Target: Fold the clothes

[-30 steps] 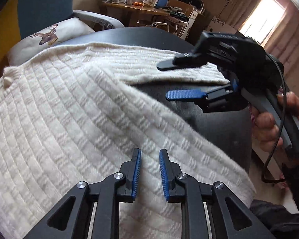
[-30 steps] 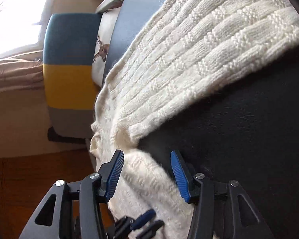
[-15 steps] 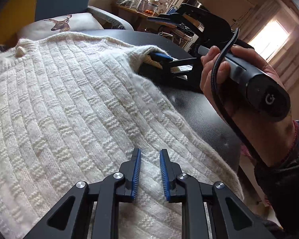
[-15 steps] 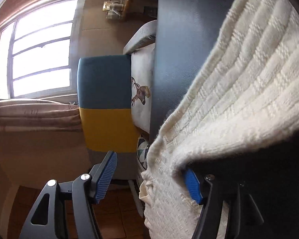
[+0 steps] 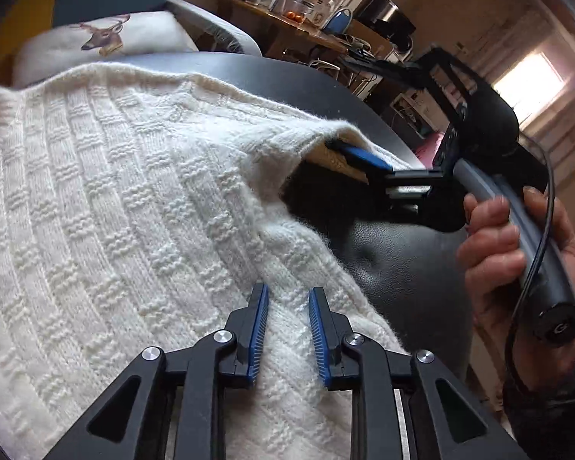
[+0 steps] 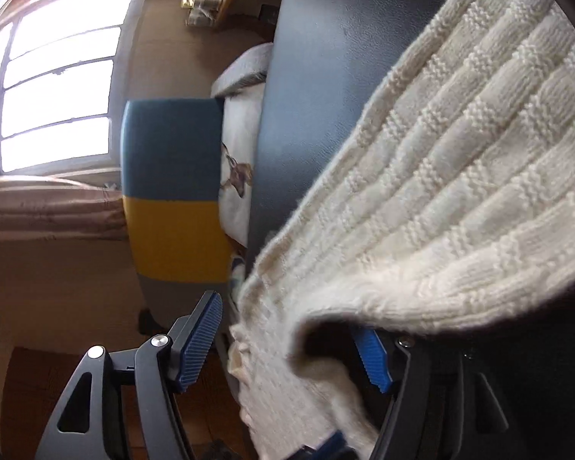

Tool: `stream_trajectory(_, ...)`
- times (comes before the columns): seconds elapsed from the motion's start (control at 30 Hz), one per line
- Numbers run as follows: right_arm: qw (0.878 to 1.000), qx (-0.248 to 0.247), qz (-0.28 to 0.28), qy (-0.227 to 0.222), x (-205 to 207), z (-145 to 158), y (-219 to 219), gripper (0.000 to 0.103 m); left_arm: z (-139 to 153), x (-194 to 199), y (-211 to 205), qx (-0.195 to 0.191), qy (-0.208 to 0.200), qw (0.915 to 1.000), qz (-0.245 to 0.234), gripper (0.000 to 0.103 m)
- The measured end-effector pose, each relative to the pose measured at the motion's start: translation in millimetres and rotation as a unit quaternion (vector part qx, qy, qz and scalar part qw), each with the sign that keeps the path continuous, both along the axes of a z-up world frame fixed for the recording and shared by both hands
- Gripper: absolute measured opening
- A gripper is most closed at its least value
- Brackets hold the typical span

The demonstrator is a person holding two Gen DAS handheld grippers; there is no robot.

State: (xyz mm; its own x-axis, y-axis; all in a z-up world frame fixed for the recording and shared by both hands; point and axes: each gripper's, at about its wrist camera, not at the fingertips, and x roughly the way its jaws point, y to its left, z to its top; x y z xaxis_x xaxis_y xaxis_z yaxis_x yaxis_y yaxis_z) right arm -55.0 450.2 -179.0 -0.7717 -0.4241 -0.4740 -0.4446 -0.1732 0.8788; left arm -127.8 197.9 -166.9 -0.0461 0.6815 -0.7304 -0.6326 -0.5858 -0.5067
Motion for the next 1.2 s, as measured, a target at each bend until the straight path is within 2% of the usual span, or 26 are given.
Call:
stream_trajectory(0.1,0.997,0.051,0.058,-0.006,17,21,-2,0.069,7,-3,-9,0.002,-0.004,0.9999,0.013,0.023)
stream_trajectory(0.17,0.992,0.086,0.096,-0.006,29,36,-3,0.069,19,-1,-14,-0.001,0.024,0.9996,0.013,0.023)
stream_trajectory(0.3,0.972,0.215,0.084,-0.027,39,77,13,0.069,40,-3,-15,-0.005,0.065,0.9978,0.015,0.028)
stream_trajectory(0.33,0.963,0.249,0.081,-0.059,37,76,19,0.069,43,-6,-14,-0.008,0.072,0.9972,0.018,0.031)
stream_trajectory(0.4,0.936,0.314,0.076,-0.136,30,69,31,0.069,45,-13,-9,-0.011,0.075,0.9969,0.021,0.032)
stream_trajectory(0.5,0.884,0.395,0.070,-0.242,22,51,49,0.069,40,-24,7,-0.020,0.073,0.9971,0.012,0.037)
stream_trajectory(0.53,0.871,0.407,0.073,-0.265,20,39,54,0.069,36,-26,14,-0.028,0.068,0.9973,0.005,0.038)
stream_trajectory(0.6,0.841,0.461,0.075,-0.273,15,31,56,0.069,22,-28,29,-0.040,0.048,0.9979,-0.017,0.038)
stream_trajectory(0.63,0.833,0.475,0.075,-0.274,12,29,57,0.070,15,-23,33,-0.044,0.032,0.9979,-0.033,0.038)
stream_trajectory(0.7,0.826,0.487,0.074,-0.274,7,27,63,0.072,6,-12,35,-0.044,0.034,0.9971,-0.051,0.038)
stream_trajectory(0.77,0.827,0.487,0.070,-0.270,4,25,70,0.073,5,-8,33,-0.037,0.040,0.9968,-0.059,0.038)
stream_trajectory(0.87,0.824,0.492,0.074,-0.270,2,24,74,0.074,2,-13,25,-0.015,0.007,0.9983,-0.056,0.038)
stream_trajectory(0.93,0.822,0.495,0.079,-0.269,2,23,76,0.075,2,-12,23,-0.012,0.008,0.9981,-0.059,0.038)
stream_trajectory(1.07,0.818,0.496,0.088,-0.276,-5,22,88,0.076,11,-4,23,-0.008,0.008,0.9962,-0.087,0.038)
stream_trajectory(1.13,0.817,0.495,0.096,-0.279,-11,21,89,0.077,19,-4,17,0.008,0.000,0.9950,-0.099,0.038)
stream_trajectory(1.2,0.811,0.503,0.099,-0.283,-15,25,86,0.077,29,-7,9,0.017,0.008,0.9951,-0.097,0.038)
